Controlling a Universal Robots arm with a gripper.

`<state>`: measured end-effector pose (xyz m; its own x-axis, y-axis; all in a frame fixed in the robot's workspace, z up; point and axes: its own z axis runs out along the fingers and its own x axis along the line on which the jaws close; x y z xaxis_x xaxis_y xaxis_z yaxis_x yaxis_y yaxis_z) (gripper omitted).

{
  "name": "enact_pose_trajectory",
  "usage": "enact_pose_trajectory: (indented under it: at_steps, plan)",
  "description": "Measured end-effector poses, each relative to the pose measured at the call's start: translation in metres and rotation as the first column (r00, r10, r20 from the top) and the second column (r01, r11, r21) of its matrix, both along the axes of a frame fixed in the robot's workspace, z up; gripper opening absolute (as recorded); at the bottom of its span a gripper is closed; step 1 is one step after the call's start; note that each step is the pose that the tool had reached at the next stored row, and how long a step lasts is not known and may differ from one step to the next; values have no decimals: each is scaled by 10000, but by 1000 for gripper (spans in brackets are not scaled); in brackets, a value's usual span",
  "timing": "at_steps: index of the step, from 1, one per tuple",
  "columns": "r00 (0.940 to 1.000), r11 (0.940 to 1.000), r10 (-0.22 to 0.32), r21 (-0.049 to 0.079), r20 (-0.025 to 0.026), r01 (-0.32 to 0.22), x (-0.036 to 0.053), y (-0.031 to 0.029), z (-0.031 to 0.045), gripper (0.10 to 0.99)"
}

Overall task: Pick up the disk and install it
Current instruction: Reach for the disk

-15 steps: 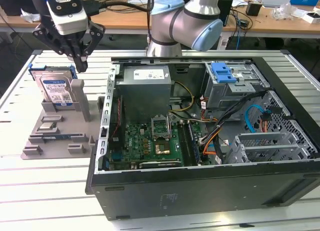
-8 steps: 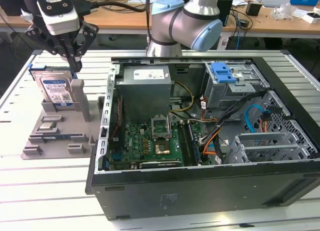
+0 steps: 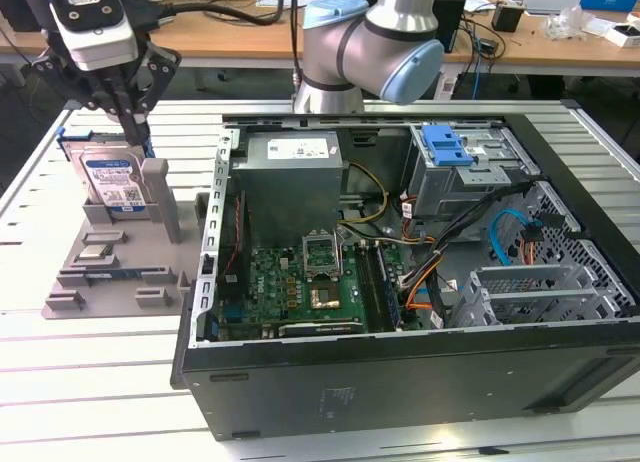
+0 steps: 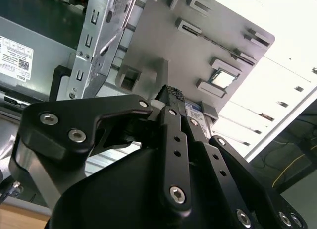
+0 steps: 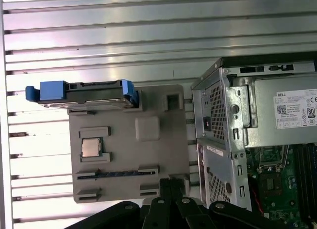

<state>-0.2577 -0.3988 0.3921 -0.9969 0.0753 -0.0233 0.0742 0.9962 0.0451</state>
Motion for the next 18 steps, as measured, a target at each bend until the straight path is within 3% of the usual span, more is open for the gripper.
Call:
enact_pose_trajectory:
  at_steps: [5,13,18]
  plan:
    - [10000,10000,1,-1,0,-1,-148,14,-7,102]
    - [10000,10000,1,0,0,-1,-494,65,-23,102]
    - [10000,10000,0,0,0,0,-612,75,-27,102]
